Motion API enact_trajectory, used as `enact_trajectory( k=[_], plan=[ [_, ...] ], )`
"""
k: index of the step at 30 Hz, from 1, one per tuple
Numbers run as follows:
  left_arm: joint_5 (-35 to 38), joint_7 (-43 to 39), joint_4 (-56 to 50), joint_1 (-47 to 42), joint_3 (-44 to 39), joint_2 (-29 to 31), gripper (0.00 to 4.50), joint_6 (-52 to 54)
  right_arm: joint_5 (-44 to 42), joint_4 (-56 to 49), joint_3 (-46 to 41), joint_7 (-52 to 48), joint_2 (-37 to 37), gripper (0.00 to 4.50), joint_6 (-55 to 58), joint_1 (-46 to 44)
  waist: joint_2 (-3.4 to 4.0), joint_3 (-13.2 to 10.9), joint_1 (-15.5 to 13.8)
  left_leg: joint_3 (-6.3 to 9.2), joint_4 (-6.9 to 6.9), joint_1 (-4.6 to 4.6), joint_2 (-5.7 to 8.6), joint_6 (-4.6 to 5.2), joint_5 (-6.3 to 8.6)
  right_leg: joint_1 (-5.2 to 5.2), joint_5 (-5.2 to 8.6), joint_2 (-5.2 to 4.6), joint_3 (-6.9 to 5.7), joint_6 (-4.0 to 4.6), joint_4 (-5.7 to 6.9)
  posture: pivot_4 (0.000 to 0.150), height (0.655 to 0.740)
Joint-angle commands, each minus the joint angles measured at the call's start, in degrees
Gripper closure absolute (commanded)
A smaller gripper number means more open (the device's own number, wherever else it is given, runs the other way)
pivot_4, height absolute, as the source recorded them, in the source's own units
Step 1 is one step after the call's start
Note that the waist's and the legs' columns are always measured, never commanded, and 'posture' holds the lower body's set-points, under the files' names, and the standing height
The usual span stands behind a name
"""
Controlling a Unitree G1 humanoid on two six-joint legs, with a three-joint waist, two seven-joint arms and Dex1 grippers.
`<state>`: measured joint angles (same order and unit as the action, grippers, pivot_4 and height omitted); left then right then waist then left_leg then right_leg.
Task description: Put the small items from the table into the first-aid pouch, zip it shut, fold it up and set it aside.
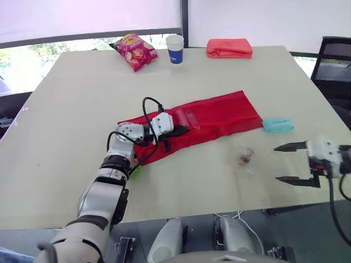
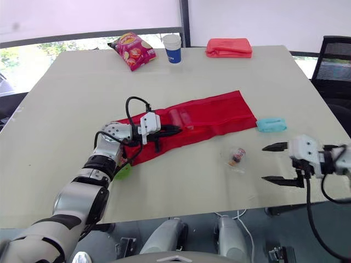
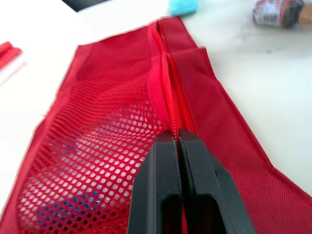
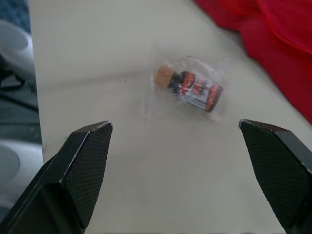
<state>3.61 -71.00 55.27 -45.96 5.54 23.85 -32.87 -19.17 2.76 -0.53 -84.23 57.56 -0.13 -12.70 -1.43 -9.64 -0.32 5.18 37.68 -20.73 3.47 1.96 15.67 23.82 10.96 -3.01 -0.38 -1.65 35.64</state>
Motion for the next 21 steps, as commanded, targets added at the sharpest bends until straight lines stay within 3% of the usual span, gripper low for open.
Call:
enact_trajectory(
  k=[1,10,18,21],
  plan=[
    [0.9,-0.5,-3.0,-0.1,-0.4,0.6,4.5,-0.1,6.1,10.8,10.0,-8.1,-2.6,0.06,-9.1,-13.5,0.02,0.0,0.6,-0.03,0.04,0.02,0.0,0.0,0.0,0.0,-0.01,0.04,0.03,-0.06,0.01,0.15,0.7395],
    [1.1,0.0,-5.9,2.0,-0.5,0.9,4.5,0.8,9.6,33.5,28.3,-8.3,-10.0,0.06,-23.5,-33.6,0.01,0.0,0.8,0.06,0.05,-0.1,0.03,-0.01,0.0,0.1,-0.15,-0.1,0.01,0.16,0.01,0.15,0.7395],
    [1.1,1.0,-8.0,3.5,-0.5,1.0,4.5,1.5,10.0,44.8,34.9,-8.3,-15.3,0.06,-30.5,-41.0,0.03,0.0,1.0,0.0,0.05,-0.04,0.03,-0.02,0.0,0.14,-0.16,-0.11,0.1,0.19,0.12,0.15,0.7395],
    [1.1,1.4,-8.4,3.8,-0.5,1.0,4.5,1.5,8.9,45.8,36.0,-8.3,-15.8,0.73,-31.2,-42.0,0.04,0.0,1.0,0.0,0.05,-0.04,0.02,-0.02,0.0,0.16,-0.17,-0.12,0.12,0.2,0.12,0.15,0.7395]
  ],
)
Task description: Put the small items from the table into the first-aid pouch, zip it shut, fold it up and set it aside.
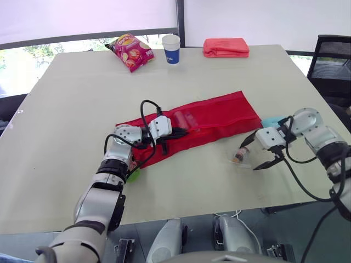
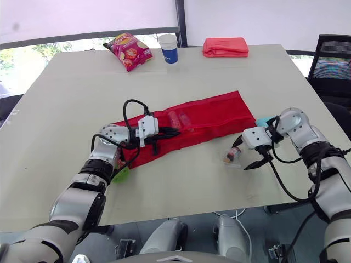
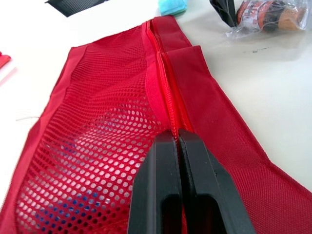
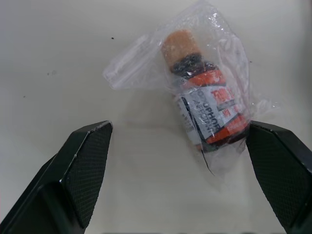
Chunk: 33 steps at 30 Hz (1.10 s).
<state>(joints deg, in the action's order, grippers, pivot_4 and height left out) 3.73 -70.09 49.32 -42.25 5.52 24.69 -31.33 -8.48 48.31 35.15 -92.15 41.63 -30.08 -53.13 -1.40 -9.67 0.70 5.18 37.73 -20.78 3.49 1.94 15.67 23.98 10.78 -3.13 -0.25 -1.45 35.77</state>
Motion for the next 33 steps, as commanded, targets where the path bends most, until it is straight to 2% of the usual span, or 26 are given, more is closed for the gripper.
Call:
enact_trajectory(
  k=[1,2,5,6,7,10,13,15,18,21,23,26,33],
  plan=[
    [1.0,0.6,-2.5,0.2,-0.5,0.2,4.5,0.0,-2.6,0.0,0.5,-0.3,0.2,1.4,-0.7,-1.5,0.01,0.0,-0.1,0.01,0.0,0.0,0.0,0.0,0.0,0.0,0.0,-0.01,0.0,0.0,0.01,0.15,0.7395],
    [1.0,0.6,-2.5,0.2,-0.4,0.2,4.5,0.0,-3.8,-0.7,0.4,-0.3,0.2,1.57,0.8,-1.4,0.01,0.0,-0.1,0.02,0.0,0.0,0.0,0.0,0.0,0.0,0.0,0.0,-0.01,0.0,0.02,0.15,0.7395],
    [0.9,0.8,-2.4,0.3,-0.4,0.1,4.5,0.0,-6.7,-3.7,-0.7,-0.3,0.8,2.64,5.7,-0.2,0.02,0.0,0.0,0.01,0.0,0.0,0.0,0.0,0.0,0.0,-0.01,-0.01,0.01,0.01,0.02,0.15,0.7395],
    [0.9,0.8,-2.5,0.3,-0.3,0.0,4.5,-0.1,-7.0,-4.8,-1.0,-0.3,1.2,3.19,6.8,0.3,0.02,0.0,-0.1,0.01,0.0,0.0,0.0,0.0,0.0,0.01,-0.01,-0.02,0.01,0.01,0.02,0.15,0.7395],
    [0.9,0.8,-2.4,0.3,-0.3,-0.1,4.5,-0.1,-7.2,-6.3,-2.4,-0.3,1.3,3.53,8.8,1.2,0.03,0.0,-0.1,0.02,0.0,0.0,-0.01,0.0,0.01,0.02,-0.01,-0.02,0.01,0.02,0.03,0.15,0.7395],
    [0.8,0.9,-2.1,0.1,-0.1,-0.5,4.5,-0.2,-8.8,-16.2,-8.3,3.6,3.0,3.53,18.9,6.5,0.02,0.0,-0.4,0.07,0.0,-0.04,-0.01,0.01,0.01,0.02,-0.01,-0.05,-0.02,0.02,0.03,0.15,0.7395],
    [0.8,0.9,-1.9,0.0,-0.1,-0.7,4.5,-0.1,-9.9,-31.0,-13.6,10.8,6.0,3.53,30.1,14.3,0.06,0.0,-0.8,0.09,0.0,-0.17,0.01,0.01,0.01,0.14,-0.02,-0.11,-0.01,0.02,0.06,0.15,0.7395],
    [0.9,0.9,-1.8,-0.1,-0.2,-0.9,4.5,-0.1,-9.7,-41.0,-16.7,16.8,8.0,3.53,39.7,19.0,0.08,0.0,-1.2,0.08,0.0,-0.28,0.02,0.0,0.01,0.26,-0.01,-0.12,-0.02,0.02,0.08,0.15,0.7395],
    [1.1,0.9,-1.8,-0.1,-0.3,-1.1,4.5,0.1,-15.0,-55.0,-21.7,24.2,9.2,3.53,55.5,25.5,0.14,0.1,-1.5,-0.02,0.01,-0.35,-0.01,0.0,0.01,0.38,-0.02,-0.11,0.04,0.03,0.11,0.15,0.7395],
    [1.5,1.0,-2.1,0.1,-0.6,-1.2,4.5,0.4,-16.2,-64.3,-25.6,36.6,6.4,3.53,71.7,28.7,0.13,0.1,-1.5,0.03,0.05,-0.43,-0.04,0.07,0.05,0.4,-0.05,-0.11,0.04,0.05,0.09,0.15,0.7395],
    [1.7,1.0,-2.3,0.1,-0.7,-1.2,4.5,0.7,-16.5,-68.2,-28.0,45.1,2.1,3.53,79.7,29.6,0.09,0.1,-1.5,0.04,0.1,-0.44,-0.07,0.17,0.11,0.39,-0.06,-0.11,0.06,0.06,0.1,0.15,0.7395],
    [1.9,1.0,-2.5,0.1,-0.6,-1.3,4.5,1.1,-14.9,-71.2,-28.7,54.1,-4.6,3.53,85.0,30.3,0.07,0.1,-1.5,0.08,0.16,-0.53,-0.07,0.13,0.09,0.42,-0.07,-0.11,0.05,0.07,0.09,0.15,0.7395],
    [2.1,1.0,-2.8,-0.4,-0.4,-2.0,4.5,1.8,-4.9,-67.9,-23.5,67.8,-12.8,3.53,85.9,27.1,0.09,0.2,-1.5,0.07,0.49,-0.94,0.0,0.01,0.01,0.74,-0.16,0.0,-0.11,0.02,0.14,0.15,0.7395]
  ],
)
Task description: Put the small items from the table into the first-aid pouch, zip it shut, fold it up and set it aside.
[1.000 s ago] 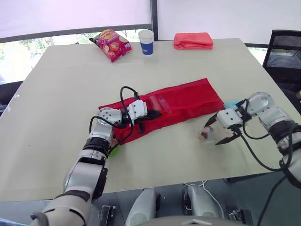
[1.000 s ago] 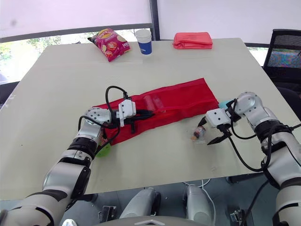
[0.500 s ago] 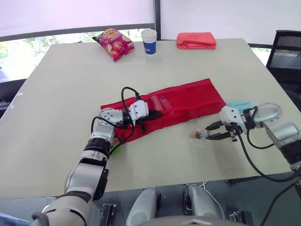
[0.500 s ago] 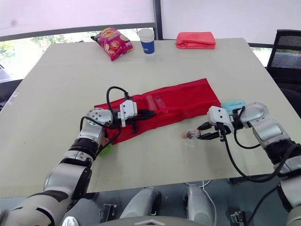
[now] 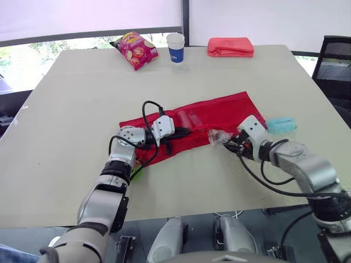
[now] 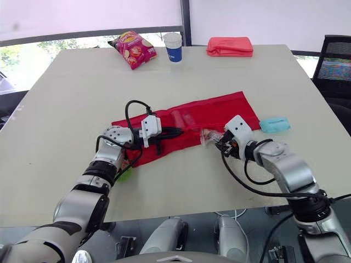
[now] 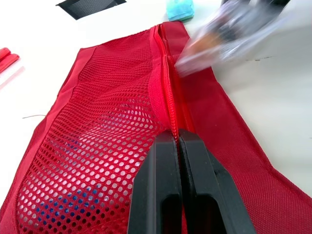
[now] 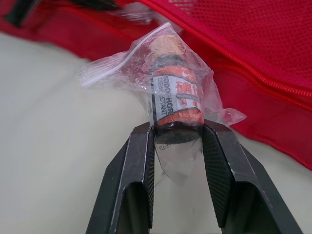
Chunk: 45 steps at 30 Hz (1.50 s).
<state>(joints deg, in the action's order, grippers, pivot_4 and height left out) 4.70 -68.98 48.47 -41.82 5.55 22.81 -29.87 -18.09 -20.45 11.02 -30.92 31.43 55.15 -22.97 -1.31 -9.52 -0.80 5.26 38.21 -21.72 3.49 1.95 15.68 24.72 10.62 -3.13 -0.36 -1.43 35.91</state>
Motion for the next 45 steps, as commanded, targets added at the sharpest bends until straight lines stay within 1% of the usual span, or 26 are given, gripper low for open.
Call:
enact_trajectory(
  k=[1,3,8,11,16,23,27,28,29,32,33,39,45],
  plan=[
    [1.1,-0.2,-1.9,-0.9,-0.4,-0.1,4.5,0.4,5.1,1.0,0.8,7.3,-3.1,3.53,1.0,-3.4,0.0,0.0,0.1,0.01,0.03,-0.02,0.03,0.01,0.0,0.0,-0.01,0.04,-0.02,0.0,0.0,0.15,0.7395],
    [1.3,-0.3,-2.4,-0.7,-0.2,-0.4,4.5,0.6,5.6,1.1,1.4,9.1,-5.4,3.53,2.4,-4.2,0.01,0.0,0.1,-0.02,0.06,-0.02,0.04,0.02,0.0,0.0,-0.04,0.06,0.02,-0.04,0.0,0.15,0.7395],
    [1.6,-0.9,-5.0,0.9,0.5,-1.3,4.5,1.3,7.0,2.2,1.5,14.6,-13.8,3.53,4.6,-6.1,0.02,0.0,0.2,-0.03,0.05,-0.01,0.02,0.02,0.0,0.01,-0.07,0.18,0.05,-0.01,0.0,0.15,0.7395],
    [1.5,-1.0,-5.9,1.4,0.7,-1.5,4.5,1.5,7.9,3.0,1.8,16.6,-17.3,3.53,5.1,-6.7,0.02,0.0,0.2,-0.02,0.05,0.0,0.03,0.01,0.0,0.02,-0.09,0.19,0.05,0.01,0.01,0.15,0.7395],
    [1.7,-1.3,-6.9,1.9,1.1,-1.8,4.5,1.8,10.7,7.6,-0.3,22.1,-23.2,3.53,1.9,-7.7,0.04,0.0,0.2,0.0,0.05,-0.01,0.04,0.02,0.0,0.01,-0.1,0.2,0.03,0.02,0.01,0.15,0.7395],
    [1.7,-1.4,-7.3,2.2,1.4,-2.0,4.5,1.8,13.0,14.5,-1.2,25.4,-27.3,3.53,-5.2,-9.9,0.06,0.0,0.6,0.0,0.05,0.01,0.06,0.01,-0.01,0.03,-0.1,0.24,0.05,0.03,0.03,0.15,0.7395],
    [1.8,-1.5,-6.9,2.0,1.5,-1.8,4.5,1.7,13.3,16.2,-2.2,25.7,-28.4,3.53,-7.6,-10.4,0.06,0.1,1.2,0.02,0.04,0.01,0.06,0.01,-0.01,0.03,-0.11,0.24,0.05,0.03,0.05,0.15,0.7395],
    [1.8,-1.5,-6.8,1.9,1.5,-1.7,4.5,1.7,13.1,16.1,-2.2,25.6,-28.4,2.57,-7.7,-10.3,0.06,0.1,1.4,0.02,0.04,0.01,0.06,0.01,-0.01,0.03,-0.11,0.24,0.05,0.03,0.05,0.15,0.7395],
    [1.7,-1.5,-6.7,1.9,1.4,-1.7,4.5,1.6,13.0,15.9,-2.3,25.5,-28.5,2.36,-7.5,-10.2,0.06,0.1,1.6,0.02,0.04,0.01,0.06,0.01,-0.01,0.03,-0.11,0.23,0.05,0.03,0.05,0.15,0.7395],
    [1.6,-1.3,-6.1,1.7,1.3,-1.4,4.5,1.3,12.0,13.4,-2.1,24.0,-28.1,0.88,-6.2,-9.1,0.07,0.1,1.7,0.03,0.03,0.01,0.04,0.01,-0.01,0.04,-0.11,0.25,0.05,0.03,0.05,0.15,0.7395],
    [1.5,-1.1,-5.9,1.6,1.2,-1.3,4.5,1.2,11.6,11.7,-2.0,23.2,-27.5,0.48,-5.0,-8.2,0.08,0.1,1.6,0.04,0.03,0.01,0.04,0.01,-0.01,0.05,-0.11,0.25,0.05,0.03,0.06,0.15,0.7395],
    [1.1,-0.5,-4.2,1.0,0.8,-0.3,4.5,0.5,9.4,1.7,-1.6,20.4,-24.3,0.48,0.6,-3.5,0.09,0.1,1.6,0.03,0.03,0.02,0.07,0.02,0.0,0.04,-0.11,0.24,0.07,0.03,0.06,0.15,0.7395],
    [0.9,-0.6,-2.6,0.7,0.7,0.9,4.5,-0.7,4.9,-8.4,-2.6,14.1,-18.3,0.48,3.1,2.5,0.12,0.1,1.7,0.02,0.02,0.02,0.03,0.03,0.01,0.04,-0.1,0.28,0.07,0.02,0.06,0.15,0.7395]
  ],
)
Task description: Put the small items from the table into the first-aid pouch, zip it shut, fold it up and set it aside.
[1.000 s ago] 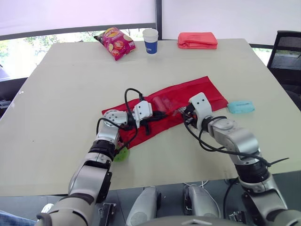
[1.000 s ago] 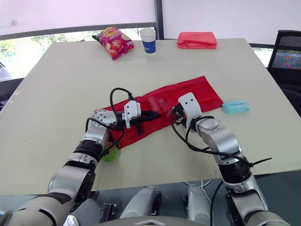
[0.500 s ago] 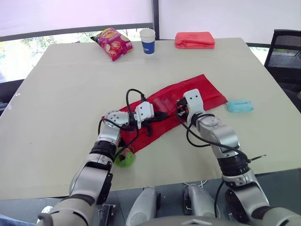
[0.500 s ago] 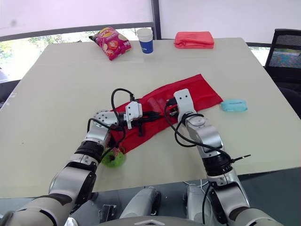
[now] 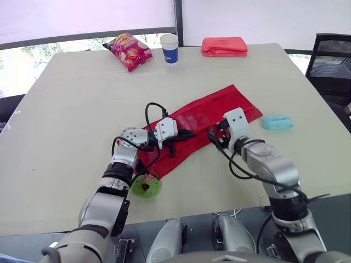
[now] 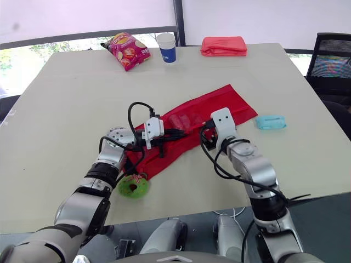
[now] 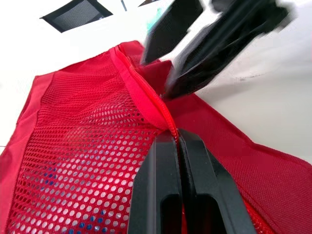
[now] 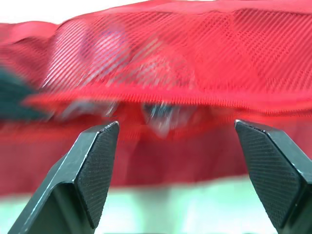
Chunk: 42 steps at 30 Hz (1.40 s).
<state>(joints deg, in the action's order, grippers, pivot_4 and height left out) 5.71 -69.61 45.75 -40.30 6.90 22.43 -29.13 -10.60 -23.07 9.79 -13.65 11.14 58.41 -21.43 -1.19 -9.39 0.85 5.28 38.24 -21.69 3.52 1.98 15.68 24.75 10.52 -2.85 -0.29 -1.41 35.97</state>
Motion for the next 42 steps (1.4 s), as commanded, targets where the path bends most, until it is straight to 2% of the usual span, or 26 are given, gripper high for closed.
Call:
enact_trajectory(
  k=[1,8,9,10,13,17,21,26,32,42],
  plan=[
    [-0.1,-0.2,0.5,-0.9,-0.7,1.6,4.5,-1.7,-3.6,-7.4,-1.8,-5.5,3.5,0.48,-2.3,2.1,0.0,0.0,0.0,0.0,0.0,0.0,0.0,0.0,0.0,0.0,0.0,0.0,0.0,0.0,0.0,0.15,0.7395],
    [-1.1,-2.6,4.6,-2.3,-0.3,5.2,4.5,-5.4,-6.4,-9.9,-6.6,-15.0,10.9,0.48,-18.6,10.6,-0.02,0.0,0.0,-0.01,0.0,0.03,-0.02,0.18,0.1,-0.03,0.02,0.04,-0.02,-0.02,-0.03,0.15,0.7395],
    [-1.4,-2.8,5.7,-2.8,-0.3,5.8,4.5,-6.2,-6.8,-9.8,-7.3,-15.4,11.0,0.71,-20.4,11.3,-0.02,0.0,0.0,-0.01,0.0,0.02,-0.02,0.21,0.12,-0.03,0.02,0.05,-0.03,-0.02,-0.04,0.15,0.7395],
    [-1.6,-3.2,7.0,-3.4,-0.2,6.3,4.5,-6.9,-7.5,-9.8,-7.9,-16.6,11.3,1.0,-22.1,12.0,-0.02,0.0,0.1,-0.03,0.0,0.03,-0.02,0.21,0.12,-0.04,0.01,0.04,-0.01,-0.02,-0.04,0.15,0.7395],
    [-2.6,-3.6,10.6,-5.2,-0.1,7.5,4.5,-9.1,-7.3,-9.0,-8.0,-19.3,12.6,2.25,-27.3,14.2,-0.02,0.0,0.0,-0.09,0.0,0.06,-0.06,0.22,0.13,-0.04,0.02,0.08,0.01,-0.03,-0.04,0.15,0.7395],
    [-2.7,-3.8,13.4,-7.0,-0.6,7.6,4.5,-10.1,-5.6,-7.0,-7.3,-19.2,13.3,4.44,-30.6,14.9,-0.03,0.0,-0.1,-0.11,0.02,0.05,-0.06,0.23,0.13,-0.05,0.02,0.08,0.01,-0.03,-0.04,0.15,0.7395],
    [-2.2,-4.6,14.4,-7.6,-0.9,7.5,4.5,-10.2,-2.0,-4.4,-2.7,-19.3,13.9,4.48,-32.6,13.7,-0.02,0.0,0.0,-0.11,0.03,0.05,-0.06,0.23,0.13,-0.05,0.02,0.08,0.01,-0.03,-0.03,0.15,0.7395],
    [-1.4,-5.4,13.3,-7.4,-1.0,6.3,4.5,-9.7,4.8,8.4,4.4,-15.4,8.3,4.48,-34.7,5.4,-0.04,0.0,0.1,-0.13,0.03,0.07,-0.08,0.22,0.12,-0.05,0.02,0.11,0.03,-0.02,-0.02,0.15,0.7395],
    [-1.5,-5.6,11.8,-6.7,-0.8,5.8,4.5,-9.5,7.8,23.5,6.0,-14.2,3.0,4.48,-37.0,-4.1,-0.06,0.1,-0.2,-0.11,0.05,0.02,-0.01,0.02,0.01,-0.04,0.0,0.07,0.04,0.0,-0.03,0.15,0.7395],
    [-0.5,-6.7,9.9,-5.7,-1.0,5.2,4.5,-8.8,9.4,37.1,4.6,-10.1,-5.4,4.48,-44.1,-10.7,-0.05,0.1,0.0,-0.09,0.04,0.03,-0.01,0.01,0.01,-0.01,0.0,0.07,0.07,0.01,0.02,0.15,0.7395]
  ],
)
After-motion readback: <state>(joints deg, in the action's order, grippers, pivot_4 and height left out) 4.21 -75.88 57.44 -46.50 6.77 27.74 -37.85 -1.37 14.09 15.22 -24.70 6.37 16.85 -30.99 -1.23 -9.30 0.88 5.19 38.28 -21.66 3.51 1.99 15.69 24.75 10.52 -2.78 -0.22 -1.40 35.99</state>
